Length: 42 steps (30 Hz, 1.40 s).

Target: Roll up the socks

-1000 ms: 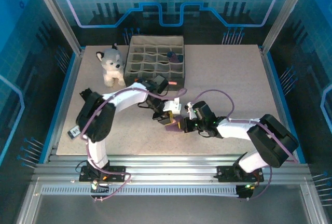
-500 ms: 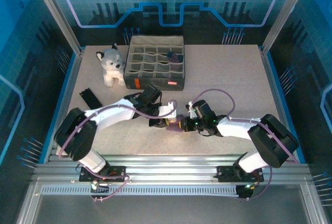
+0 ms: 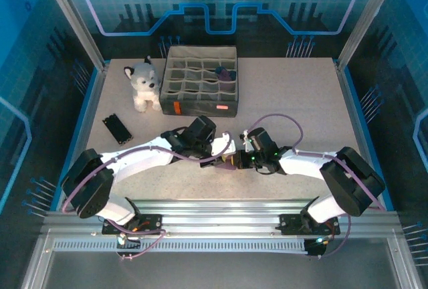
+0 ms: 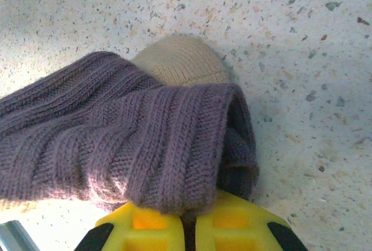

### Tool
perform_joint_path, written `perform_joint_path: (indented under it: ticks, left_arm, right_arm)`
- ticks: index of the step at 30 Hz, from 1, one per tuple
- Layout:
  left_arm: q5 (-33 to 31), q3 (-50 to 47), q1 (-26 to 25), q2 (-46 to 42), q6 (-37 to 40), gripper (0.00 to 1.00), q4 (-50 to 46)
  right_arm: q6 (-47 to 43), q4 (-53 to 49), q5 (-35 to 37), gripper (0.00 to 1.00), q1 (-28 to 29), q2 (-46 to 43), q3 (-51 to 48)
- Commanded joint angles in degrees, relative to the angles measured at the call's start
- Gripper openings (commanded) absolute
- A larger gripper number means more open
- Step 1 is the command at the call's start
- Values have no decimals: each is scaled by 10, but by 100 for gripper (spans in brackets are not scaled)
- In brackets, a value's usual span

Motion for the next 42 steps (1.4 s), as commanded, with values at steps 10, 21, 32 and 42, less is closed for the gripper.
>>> perform_joint_path:
  ticks: [10, 21, 32, 42]
  left_arm:
    - [21, 171, 25, 199, -17, 35, -112]
    - [40, 220, 49, 277, -93, 23, -155]
    - [27, 238, 51, 294, -236, 14, -161]
    - [26, 209, 48, 276, -350, 14, -125]
  right_arm:
    - [-29, -141, 16, 0, -14, 11, 22]
    - [-55, -198, 1, 32, -42, -31, 49]
    - [56, -285, 89, 45, -52, -174, 50]
    - [233, -242, 132, 50, 2, -244, -20]
